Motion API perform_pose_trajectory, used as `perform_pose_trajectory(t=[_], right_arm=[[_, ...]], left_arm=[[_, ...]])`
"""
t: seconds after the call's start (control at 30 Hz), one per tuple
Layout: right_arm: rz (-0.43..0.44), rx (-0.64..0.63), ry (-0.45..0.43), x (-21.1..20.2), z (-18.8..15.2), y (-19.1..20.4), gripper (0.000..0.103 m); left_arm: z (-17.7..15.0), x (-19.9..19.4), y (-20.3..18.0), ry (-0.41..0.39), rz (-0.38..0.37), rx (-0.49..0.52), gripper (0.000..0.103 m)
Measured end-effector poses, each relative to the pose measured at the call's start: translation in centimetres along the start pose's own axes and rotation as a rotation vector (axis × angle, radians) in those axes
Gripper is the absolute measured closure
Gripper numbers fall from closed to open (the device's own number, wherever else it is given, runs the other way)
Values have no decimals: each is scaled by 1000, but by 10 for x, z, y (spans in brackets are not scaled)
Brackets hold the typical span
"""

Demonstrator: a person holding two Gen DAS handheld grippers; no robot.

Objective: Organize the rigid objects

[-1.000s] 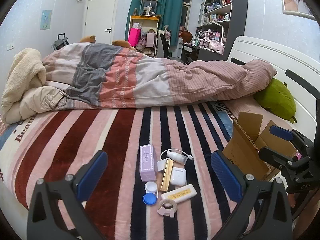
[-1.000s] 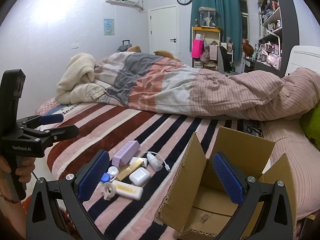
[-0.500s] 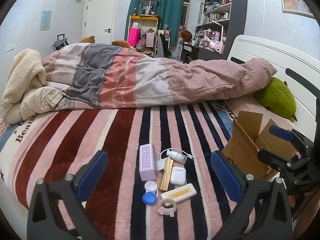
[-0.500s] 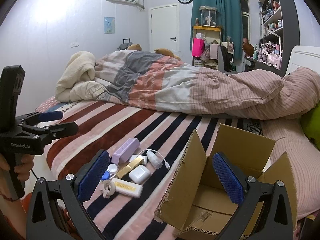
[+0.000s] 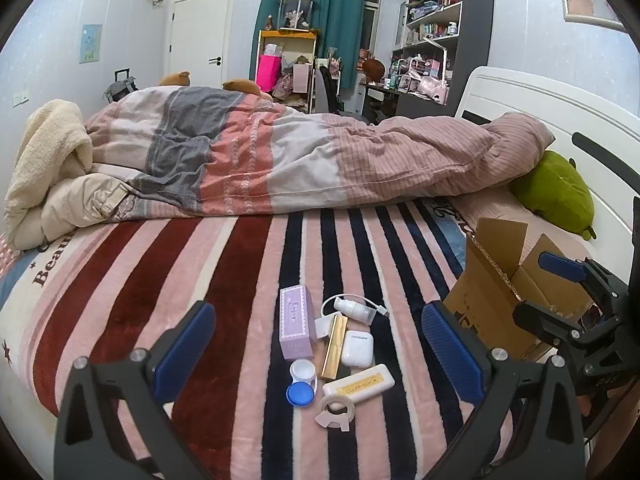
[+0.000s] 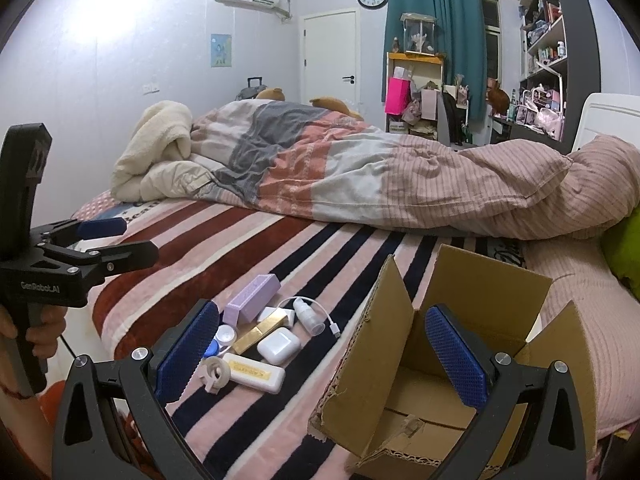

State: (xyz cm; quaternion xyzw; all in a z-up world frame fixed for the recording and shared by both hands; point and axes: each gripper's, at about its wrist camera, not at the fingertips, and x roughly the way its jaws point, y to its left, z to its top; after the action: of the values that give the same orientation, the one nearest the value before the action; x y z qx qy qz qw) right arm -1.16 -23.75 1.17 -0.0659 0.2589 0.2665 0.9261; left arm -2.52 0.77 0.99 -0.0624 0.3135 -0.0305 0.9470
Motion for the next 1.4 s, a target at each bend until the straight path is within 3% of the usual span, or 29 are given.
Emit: perform_pose_trajectory(t=[0.1, 0.17, 0.37, 0.43, 0.57, 0.67, 0.8, 1.1, 1.13, 1.2, 1.23, 1.27, 1.4], right_arm=[[-29, -8, -33, -4, 0, 3, 0], [-46, -38, -64, -5, 0, 14, 9], [100, -134, -26, 16, -5, 61, 29], [157, -160, 13, 30, -11, 77, 33], [283, -126, 171, 73, -40, 97, 44], [304, -101, 260, 101, -67, 102, 48], [281, -82, 329, 129, -93, 105, 53], [168, -223, 313, 141, -102, 124, 69], [165, -230, 313, 142, -102, 125, 78], [172, -231, 312, 142, -103, 124, 81], [170, -237, 312, 142, -104, 124, 92], [171, -239, 320, 143, -104, 124, 95], [207, -192, 316, 141, -104, 119, 95]], left_arm=[[-1, 0, 3, 7, 9, -1, 0], [-2, 0, 12, 6, 34, -3, 0], [-13, 17, 55, 42, 86, -52, 0], [-19, 27, 67, 69, 80, -59, 1], [-33, 50, 87, 142, 53, -96, 1], [-44, 65, 98, 187, -6, -127, 1], [-55, 74, 98, 223, -22, -124, 1], [-65, 73, 95, 238, 24, -74, 1], [-66, 72, 95, 231, 32, -64, 1], [-68, 68, 92, 201, 63, -27, 1], [-68, 66, 91, 190, 75, -11, 1], [-70, 64, 90, 180, 83, 4, 1], [-76, 59, 92, 176, 33, -4, 1]])
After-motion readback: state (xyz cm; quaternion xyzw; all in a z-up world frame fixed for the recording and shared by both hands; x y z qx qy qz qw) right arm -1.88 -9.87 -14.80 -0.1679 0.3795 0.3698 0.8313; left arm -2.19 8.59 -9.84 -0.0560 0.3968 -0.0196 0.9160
